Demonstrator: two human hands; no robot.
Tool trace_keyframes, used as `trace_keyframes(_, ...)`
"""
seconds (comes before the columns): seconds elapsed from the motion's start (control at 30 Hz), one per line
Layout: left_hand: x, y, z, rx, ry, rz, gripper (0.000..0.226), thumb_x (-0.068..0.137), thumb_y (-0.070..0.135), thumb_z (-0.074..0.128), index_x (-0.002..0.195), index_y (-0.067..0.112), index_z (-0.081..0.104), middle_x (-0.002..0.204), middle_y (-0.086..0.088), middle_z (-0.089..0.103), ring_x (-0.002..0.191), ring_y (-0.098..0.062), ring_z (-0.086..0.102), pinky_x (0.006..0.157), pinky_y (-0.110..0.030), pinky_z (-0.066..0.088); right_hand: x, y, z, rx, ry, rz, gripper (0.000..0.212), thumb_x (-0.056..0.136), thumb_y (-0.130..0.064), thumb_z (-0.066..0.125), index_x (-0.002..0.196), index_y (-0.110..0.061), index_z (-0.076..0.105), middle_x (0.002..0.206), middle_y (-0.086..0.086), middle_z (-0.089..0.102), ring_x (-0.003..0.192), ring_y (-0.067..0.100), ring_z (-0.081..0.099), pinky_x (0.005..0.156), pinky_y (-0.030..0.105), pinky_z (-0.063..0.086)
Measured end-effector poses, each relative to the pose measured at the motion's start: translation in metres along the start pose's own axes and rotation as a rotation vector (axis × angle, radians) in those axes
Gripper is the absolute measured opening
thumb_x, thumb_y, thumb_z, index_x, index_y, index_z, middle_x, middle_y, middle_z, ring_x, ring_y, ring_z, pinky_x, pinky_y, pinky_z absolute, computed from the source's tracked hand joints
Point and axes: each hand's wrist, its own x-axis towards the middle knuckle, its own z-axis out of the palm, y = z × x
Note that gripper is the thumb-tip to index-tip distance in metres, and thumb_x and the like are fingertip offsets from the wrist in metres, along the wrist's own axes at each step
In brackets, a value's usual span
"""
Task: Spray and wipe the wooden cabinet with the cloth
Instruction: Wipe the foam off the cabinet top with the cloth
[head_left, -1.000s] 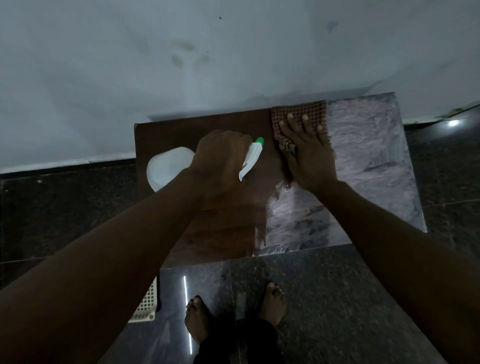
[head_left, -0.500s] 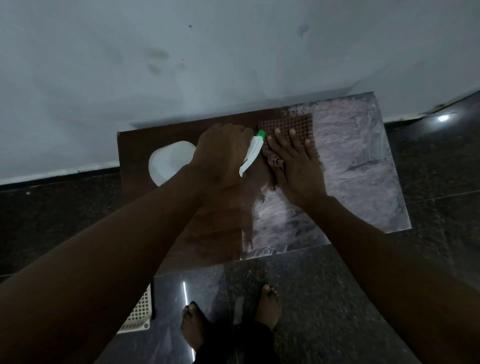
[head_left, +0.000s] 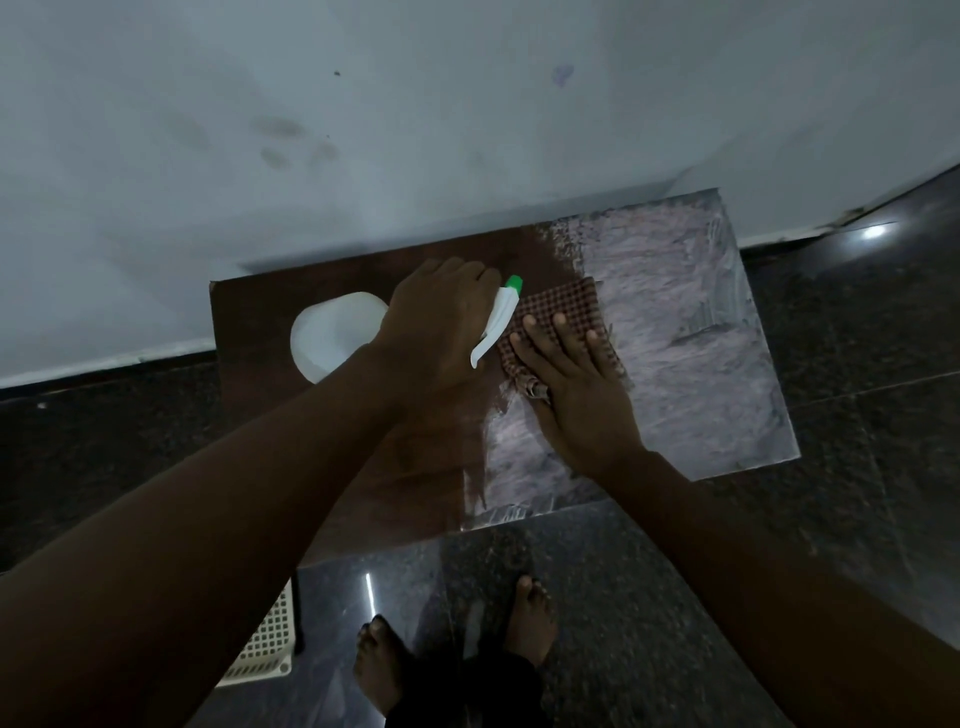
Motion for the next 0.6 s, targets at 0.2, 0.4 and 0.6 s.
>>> trace_keyframes(0.2, 0.006, 0.006, 0.002, -0.045, -0.044, -0.028, 0.033, 0.074, 0.027, 0.067, 0.100, 0.008, 0.060, 0.099, -0.010, 0.066, 0.088, -0.028, 0.059, 0.079, -0.034, 0.039, 0.000, 0.001, -0.002, -0.004, -0.033, 0.003, 0.055, 0.100, -0.035, 0.035, 0.153, -0.023, 0.029, 0.163, -0.004, 0.018, 0.153, 0.022, 0.009, 0.124, 0.049, 0.010)
trace_keyframes(0.4, 0.009, 0.004, 0.005, 0.021, -0.091, -0.017, 0.048, 0.066, 0.027, 0.077, 0.107, 0.011, 0.058, 0.105, -0.007, 0.065, 0.094, -0.027, 0.059, 0.084, -0.034, 0.041, 0.011, 0.009, -0.003, 0.005, -0.038, 0.013, 0.058, 0.098, -0.038, 0.026, 0.154, -0.025, 0.027, 0.163, -0.005, 0.017, 0.153, 0.021, 0.007, 0.124, 0.047, 0.009)
trace_keyframes(0.6, 0.013, 0.003, 0.008, 0.026, -0.100, -0.019, 0.047, 0.066, 0.026, 0.078, 0.106, 0.011, 0.058, 0.105, -0.009, 0.065, 0.094, -0.029, 0.060, 0.085, -0.036, 0.042, 0.059, 0.043, -0.020, 0.049, 0.062, 0.141, 0.054, 0.100, -0.033, 0.036, 0.152, -0.024, 0.031, 0.162, -0.002, 0.023, 0.152, 0.025, 0.013, 0.123, 0.048, 0.009)
